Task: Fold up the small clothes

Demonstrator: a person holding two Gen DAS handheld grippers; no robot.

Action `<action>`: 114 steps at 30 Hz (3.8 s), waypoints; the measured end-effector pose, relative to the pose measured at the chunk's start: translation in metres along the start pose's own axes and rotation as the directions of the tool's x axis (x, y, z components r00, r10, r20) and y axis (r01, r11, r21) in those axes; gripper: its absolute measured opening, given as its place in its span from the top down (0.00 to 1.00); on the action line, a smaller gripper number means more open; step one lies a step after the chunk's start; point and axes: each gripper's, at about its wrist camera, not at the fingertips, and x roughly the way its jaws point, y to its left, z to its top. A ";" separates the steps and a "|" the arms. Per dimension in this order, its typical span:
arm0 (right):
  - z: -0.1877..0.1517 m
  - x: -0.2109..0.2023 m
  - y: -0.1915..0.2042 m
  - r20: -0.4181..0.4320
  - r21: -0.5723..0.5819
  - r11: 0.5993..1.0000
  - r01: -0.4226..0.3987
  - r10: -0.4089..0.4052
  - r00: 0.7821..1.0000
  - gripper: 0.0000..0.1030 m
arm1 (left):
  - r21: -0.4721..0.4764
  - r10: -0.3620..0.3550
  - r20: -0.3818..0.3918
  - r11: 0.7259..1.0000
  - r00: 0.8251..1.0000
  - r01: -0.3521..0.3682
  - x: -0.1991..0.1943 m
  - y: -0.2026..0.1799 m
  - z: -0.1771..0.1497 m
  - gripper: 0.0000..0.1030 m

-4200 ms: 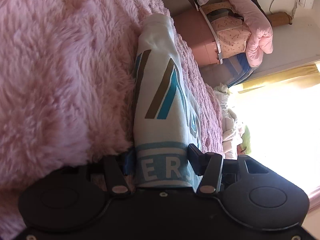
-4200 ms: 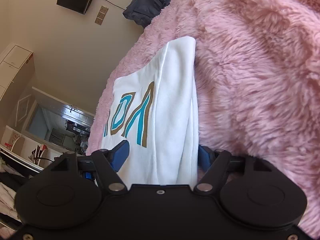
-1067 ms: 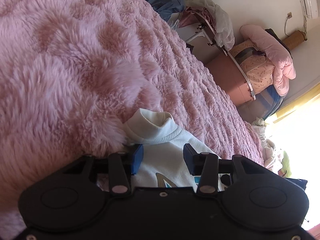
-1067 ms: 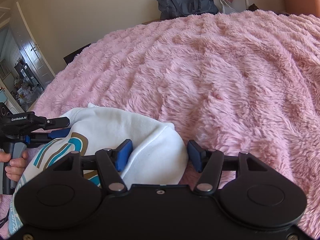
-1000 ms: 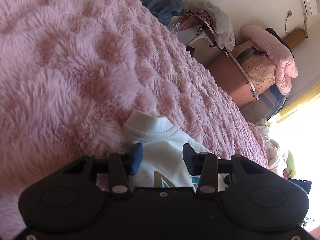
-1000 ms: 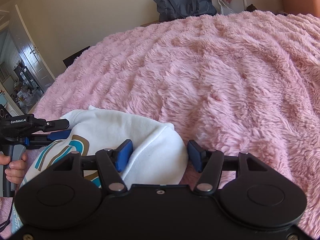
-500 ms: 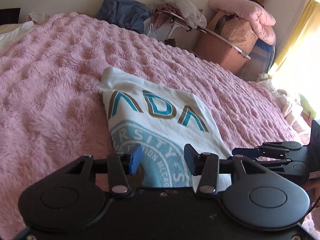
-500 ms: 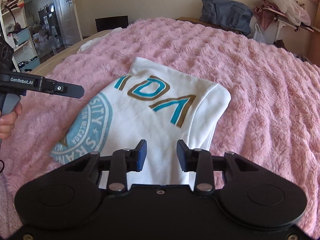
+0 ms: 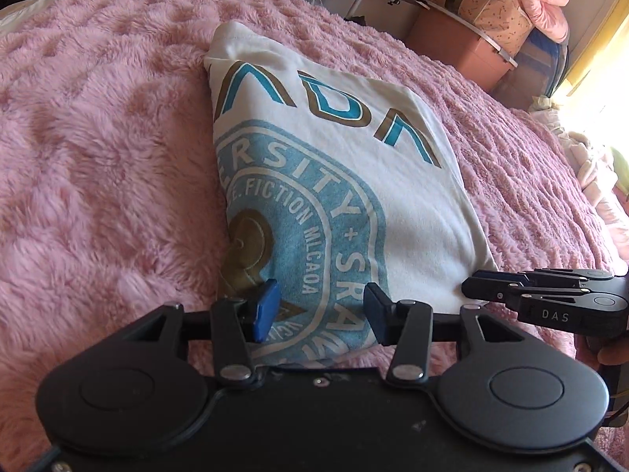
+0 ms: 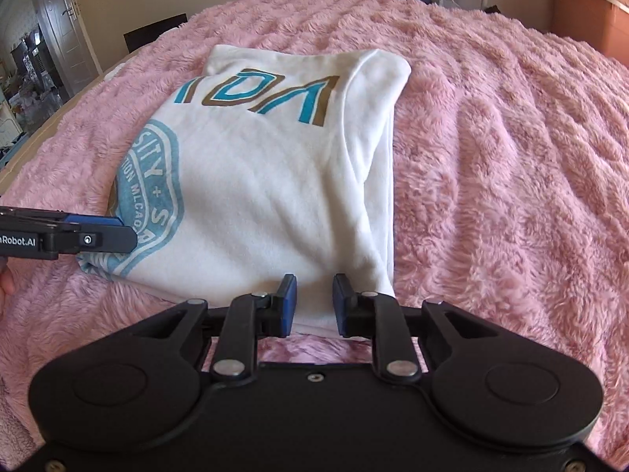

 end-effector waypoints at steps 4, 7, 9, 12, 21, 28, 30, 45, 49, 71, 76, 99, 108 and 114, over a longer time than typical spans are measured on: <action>0.002 -0.012 -0.003 0.026 0.032 0.999 -0.031 0.030 0.999 0.83 | 0.011 -0.062 0.047 0.998 0.997 0.061 -0.020 -0.009 0.010 0.53; 0.012 -0.028 -0.003 0.104 0.030 0.997 -0.077 0.073 0.992 0.83 | 0.051 -0.076 0.139 0.996 0.987 0.069 -0.036 -0.021 0.024 0.52; 0.023 -0.031 0.000 0.153 0.005 0.997 -0.071 0.070 0.986 0.83 | 0.070 -0.074 0.183 0.996 0.980 0.062 -0.036 -0.026 0.036 0.52; 0.043 -0.023 0.007 0.185 -0.035 0.998 -0.059 0.064 0.981 0.83 | 0.060 -0.062 0.181 0.997 0.981 0.052 -0.020 -0.024 0.051 0.52; 0.059 0.022 0.002 0.135 -0.029 0.999 -0.021 0.025 0.991 0.83 | -0.081 -0.082 0.127 0.992 0.988 0.093 0.022 0.008 0.051 0.51; 0.056 0.025 0.003 0.133 -0.044 0.999 0.001 0.005 0.991 0.83 | -0.072 -0.057 0.149 0.995 0.987 0.068 0.010 -0.003 0.057 0.51; 0.058 0.014 0.005 0.146 -0.042 0.999 0.001 0.005 0.989 0.82 | -0.037 0.012 0.164 0.999 0.986 -0.006 -0.004 -0.016 0.059 0.51; 0.047 -0.081 0.034 0.160 0.061 0.997 0.053 -0.062 0.985 0.42 | -0.060 0.312 0.083 0.950 0.946 -0.308 -0.082 -0.090 0.034 0.48; 0.039 -0.101 0.040 0.139 0.087 0.995 0.049 -0.061 0.988 0.37 | -0.033 0.368 0.088 0.930 0.926 -0.367 -0.104 -0.112 0.022 0.46; -0.004 -0.152 0.086 0.103 0.028 0.990 0.135 -0.137 0.985 0.23 | -0.031 0.457 0.045 0.889 0.888 -0.456 -0.147 -0.146 -0.029 0.41; -0.005 -0.154 0.088 0.107 0.031 0.990 0.137 -0.140 0.984 0.22 | -0.027 0.455 0.048 0.890 0.889 -0.454 -0.148 -0.148 -0.028 0.41; -0.005 -0.147 0.087 0.089 0.044 0.990 0.132 -0.135 0.987 0.20 | 0.005 0.499 0.023 0.866 0.866 -0.500 -0.136 -0.143 -0.031 0.39; -0.005 -0.146 0.087 0.088 0.043 0.990 0.132 -0.135 0.987 0.20 | 0.000 0.498 0.016 0.867 0.867 -0.498 -0.136 -0.142 -0.031 0.39; -0.005 -0.143 0.087 0.083 0.042 0.990 0.133 -0.136 0.987 0.20 | -0.002 0.500 0.012 0.866 0.866 -0.500 -0.135 -0.142 -0.031 0.39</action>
